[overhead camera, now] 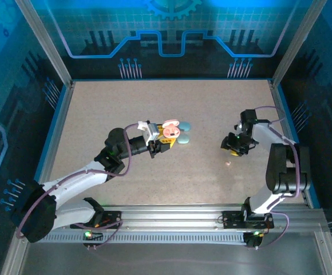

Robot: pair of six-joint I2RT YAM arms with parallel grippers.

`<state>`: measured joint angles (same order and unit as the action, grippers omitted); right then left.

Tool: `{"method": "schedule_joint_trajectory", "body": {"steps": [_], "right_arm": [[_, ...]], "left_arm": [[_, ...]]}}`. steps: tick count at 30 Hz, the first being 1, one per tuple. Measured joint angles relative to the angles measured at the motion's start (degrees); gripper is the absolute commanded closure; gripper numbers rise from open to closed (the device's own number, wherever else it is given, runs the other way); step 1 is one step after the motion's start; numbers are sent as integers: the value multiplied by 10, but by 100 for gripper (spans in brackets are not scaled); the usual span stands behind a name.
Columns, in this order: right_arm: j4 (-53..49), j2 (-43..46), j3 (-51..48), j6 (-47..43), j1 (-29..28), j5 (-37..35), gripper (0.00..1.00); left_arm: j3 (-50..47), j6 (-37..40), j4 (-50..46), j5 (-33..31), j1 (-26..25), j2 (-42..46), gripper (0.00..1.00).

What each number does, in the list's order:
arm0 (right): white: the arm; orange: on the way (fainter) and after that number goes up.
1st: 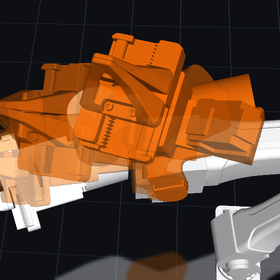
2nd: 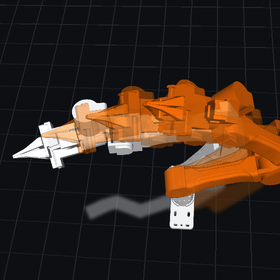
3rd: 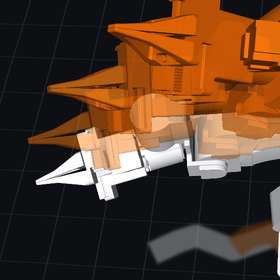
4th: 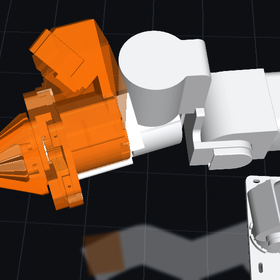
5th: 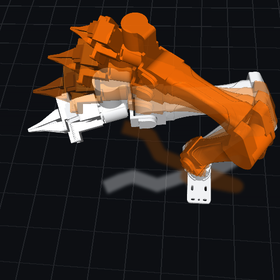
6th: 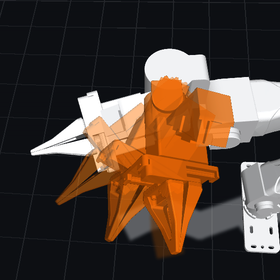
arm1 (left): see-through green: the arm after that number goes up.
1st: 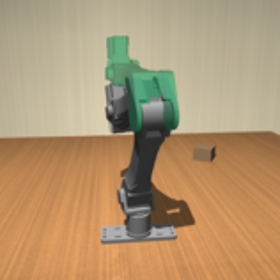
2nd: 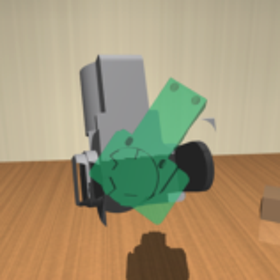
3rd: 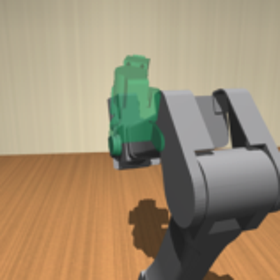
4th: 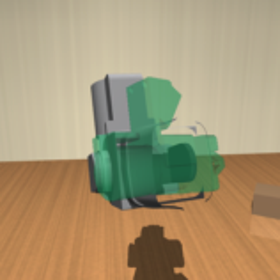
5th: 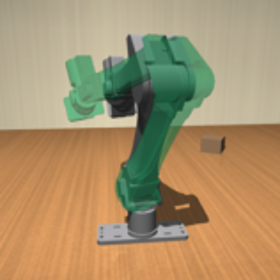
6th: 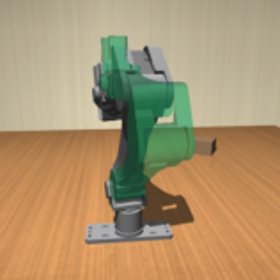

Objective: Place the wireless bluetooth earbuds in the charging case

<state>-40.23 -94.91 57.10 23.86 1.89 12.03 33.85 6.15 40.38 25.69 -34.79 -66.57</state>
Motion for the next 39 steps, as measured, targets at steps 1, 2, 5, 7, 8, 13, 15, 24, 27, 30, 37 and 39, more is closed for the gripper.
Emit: {"method": "schedule_joint_trajectory", "body": {"steps": [1, 2, 5, 7, 8, 13, 15, 24, 27, 30, 37, 39], "right_arm": [[0, -17, 6, -3, 0, 2, 56], [0, -31, 9, -5, 0, 4, 56], [-3, -53, 10, -5, 1, 2, 56], [-2, -46, 6, -2, 0, 2, 56], [2, -41, -2, 1, -1, 2, 56], [4, 5, -48, 21, -2, 2, 57], [-4, 16, -57, 32, -6, 2, 57], [-3, 31, -79, 66, -43, -12, 56], [-6, 34, -81, 71, -46, -16, 57], [-11, 34, -80, 72, -49, -28, 59], [-36, 34, -57, 59, -61, -63, 60], [-39, 34, -53, 56, -61, -66, 60]], "left_arm": [[0, 0, -1, 0, 0, 1, 68], [0, 0, -3, 0, 0, 3, 68], [-1, 0, -7, -4, -1, 12, 68], [-3, 2, -8, -6, -2, 19, 68], [-3, 3, -10, -6, -2, 21, 68], [-3, 4, -14, -6, -3, 24, 68], [-3, 4, -15, -6, -3, 24, 68], [-3, 4, -15, -6, -3, 25, 68], [-4, 4, -16, -6, -3, 25, 68], [-7, 4, -16, -6, -3, 26, 68], [-7, 4, -16, -6, -3, 26, 68], [-7, 4, -16, -6, -3, 26, 68]]}}
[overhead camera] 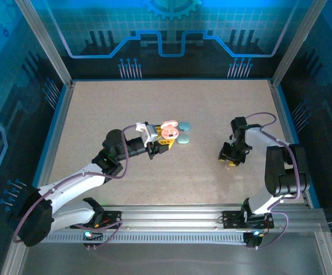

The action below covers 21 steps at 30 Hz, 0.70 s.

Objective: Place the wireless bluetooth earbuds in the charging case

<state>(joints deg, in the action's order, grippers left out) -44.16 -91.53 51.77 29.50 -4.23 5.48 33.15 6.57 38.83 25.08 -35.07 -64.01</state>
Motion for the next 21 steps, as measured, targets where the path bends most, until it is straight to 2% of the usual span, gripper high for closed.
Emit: {"method": "schedule_joint_trajectory", "body": {"steps": [19, 21], "right_arm": [[-28, -30, 9, -1, -26, -34, 72], [-29, -30, 9, -1, -29, -37, 77]], "left_arm": [[-3, 0, 0, -2, 0, 0, 68], [-3, 0, 0, -2, 0, 0, 68]]}}
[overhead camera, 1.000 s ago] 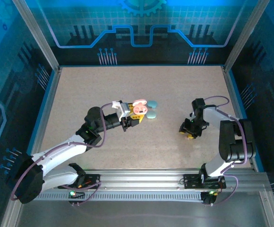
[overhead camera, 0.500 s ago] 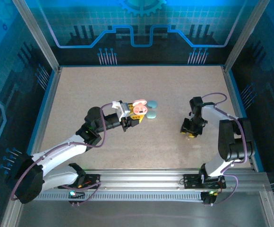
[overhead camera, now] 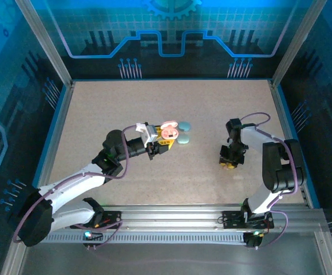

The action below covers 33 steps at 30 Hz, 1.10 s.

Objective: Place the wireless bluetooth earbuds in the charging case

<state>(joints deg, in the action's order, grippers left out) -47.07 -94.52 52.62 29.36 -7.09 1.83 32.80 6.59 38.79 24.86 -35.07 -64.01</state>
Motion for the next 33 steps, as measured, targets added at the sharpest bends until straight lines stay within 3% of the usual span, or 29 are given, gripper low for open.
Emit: {"method": "schedule_joint_trajectory", "body": {"steps": [19, 22, 27, 33], "right_arm": [[3, 28, 2, 0, -4, 19, 84], [18, 87, 5, 1, -4, 75, 84], [92, 192, 35, 43, -4, 238, 83], [198, 209, 82, 119, -10, 427, 83]], "left_arm": [[-2, 0, 0, -4, 0, 0, 68], [-2, 0, 0, -10, 0, 0, 68], [-2, -1, 3, -21, 0, -9, 68], [-2, -3, 6, -41, 0, -31, 68]]}}
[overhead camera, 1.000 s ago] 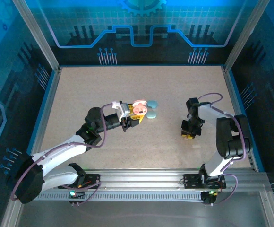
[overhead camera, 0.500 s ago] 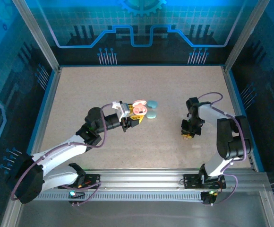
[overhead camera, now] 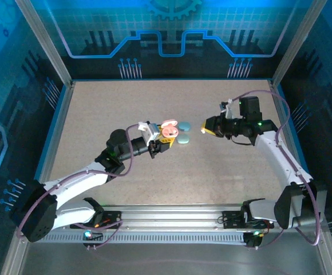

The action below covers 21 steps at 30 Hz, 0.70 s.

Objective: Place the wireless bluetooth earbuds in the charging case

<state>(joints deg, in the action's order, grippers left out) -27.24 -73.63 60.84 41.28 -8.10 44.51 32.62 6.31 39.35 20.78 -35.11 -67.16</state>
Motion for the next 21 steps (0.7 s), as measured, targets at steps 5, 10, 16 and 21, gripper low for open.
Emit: {"method": "schedule_joint_trajectory", "body": {"steps": [5, 10, 16, 21], "right_arm": [[74, 0, 6, 59, -10, 93, 83], [129, 0, 6, 104, -20, 136, 82], [192, 0, 7, 154, -44, 167, 81], [231, 0, 11, 187, -53, 177, 81]], "left_arm": [[0, -2, 2, -11, -3, -14, 68], [1, -2, 13, -24, -12, -26, 68], [7, 2, 31, -52, -26, -37, 68], [9, 12, 45, -73, -34, -40, 68]]}}
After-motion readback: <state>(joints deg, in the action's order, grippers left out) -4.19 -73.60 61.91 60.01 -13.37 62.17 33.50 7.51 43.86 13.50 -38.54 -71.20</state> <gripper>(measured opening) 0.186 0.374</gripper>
